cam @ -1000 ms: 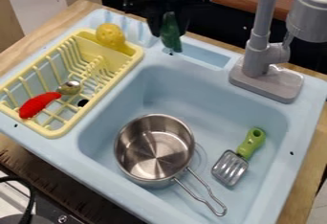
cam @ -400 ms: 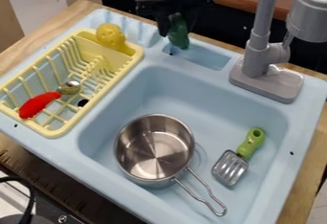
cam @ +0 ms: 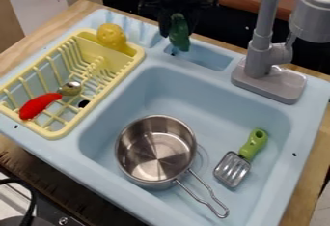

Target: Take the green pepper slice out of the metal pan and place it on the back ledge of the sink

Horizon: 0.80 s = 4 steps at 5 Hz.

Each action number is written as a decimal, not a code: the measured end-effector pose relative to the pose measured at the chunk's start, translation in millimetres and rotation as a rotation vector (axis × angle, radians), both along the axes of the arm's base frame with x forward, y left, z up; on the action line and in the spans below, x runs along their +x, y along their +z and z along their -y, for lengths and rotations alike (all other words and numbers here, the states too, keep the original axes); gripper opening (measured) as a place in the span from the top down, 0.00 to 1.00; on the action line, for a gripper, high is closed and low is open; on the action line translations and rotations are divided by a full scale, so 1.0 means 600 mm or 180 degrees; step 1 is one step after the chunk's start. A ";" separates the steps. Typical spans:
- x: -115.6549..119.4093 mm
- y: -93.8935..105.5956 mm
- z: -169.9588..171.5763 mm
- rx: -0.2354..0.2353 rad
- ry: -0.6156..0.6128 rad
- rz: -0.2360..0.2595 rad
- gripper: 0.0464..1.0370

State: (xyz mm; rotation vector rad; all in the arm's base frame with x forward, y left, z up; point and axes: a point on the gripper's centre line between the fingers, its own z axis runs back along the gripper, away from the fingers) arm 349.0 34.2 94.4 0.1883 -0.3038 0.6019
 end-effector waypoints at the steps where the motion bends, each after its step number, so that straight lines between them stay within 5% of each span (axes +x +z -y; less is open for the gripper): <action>1: -0.002 -0.016 0.003 0.0001 -0.0055 -0.0049 0.65; 2: -0.001 -0.016 0.001 0.0019 -0.0050 -0.0034 0.61; 4: -0.018 -0.031 0.006 -0.0024 -0.0154 -0.0213 0.05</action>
